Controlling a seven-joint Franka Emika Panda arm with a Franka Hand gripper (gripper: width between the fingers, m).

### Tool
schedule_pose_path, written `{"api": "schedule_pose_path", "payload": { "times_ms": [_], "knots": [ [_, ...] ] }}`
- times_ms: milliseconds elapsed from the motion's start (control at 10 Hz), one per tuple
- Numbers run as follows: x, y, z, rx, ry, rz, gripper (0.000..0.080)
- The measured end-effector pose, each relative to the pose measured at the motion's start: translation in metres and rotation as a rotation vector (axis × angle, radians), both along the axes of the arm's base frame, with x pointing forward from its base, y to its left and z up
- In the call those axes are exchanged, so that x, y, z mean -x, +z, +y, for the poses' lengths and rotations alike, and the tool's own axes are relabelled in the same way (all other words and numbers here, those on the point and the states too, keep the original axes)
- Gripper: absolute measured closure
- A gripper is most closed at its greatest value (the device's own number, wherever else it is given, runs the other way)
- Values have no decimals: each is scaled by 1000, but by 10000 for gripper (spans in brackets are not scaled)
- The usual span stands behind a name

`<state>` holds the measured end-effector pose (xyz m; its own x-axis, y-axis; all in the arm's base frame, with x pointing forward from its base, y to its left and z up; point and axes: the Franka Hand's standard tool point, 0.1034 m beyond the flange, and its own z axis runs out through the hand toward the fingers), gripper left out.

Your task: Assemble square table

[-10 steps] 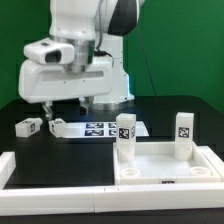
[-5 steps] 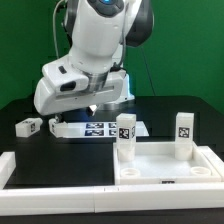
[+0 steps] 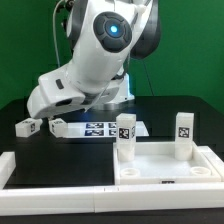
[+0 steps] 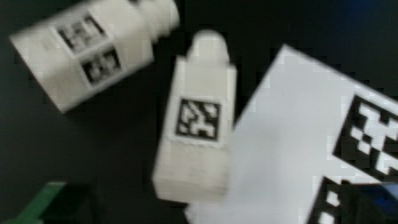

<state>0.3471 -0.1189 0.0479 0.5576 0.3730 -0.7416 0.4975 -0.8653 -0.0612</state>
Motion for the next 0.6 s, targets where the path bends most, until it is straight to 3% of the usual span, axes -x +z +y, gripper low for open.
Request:
{"api": "schedule_pose_path", "payload": {
  "times_ms": [400,500,600],
  "knots": [
    [1,0,2,-1,3,2,151],
    [4,-2,-1,19,-18,4,151],
    [15,-10,-9,69,-62,26,151]
  ]
}}
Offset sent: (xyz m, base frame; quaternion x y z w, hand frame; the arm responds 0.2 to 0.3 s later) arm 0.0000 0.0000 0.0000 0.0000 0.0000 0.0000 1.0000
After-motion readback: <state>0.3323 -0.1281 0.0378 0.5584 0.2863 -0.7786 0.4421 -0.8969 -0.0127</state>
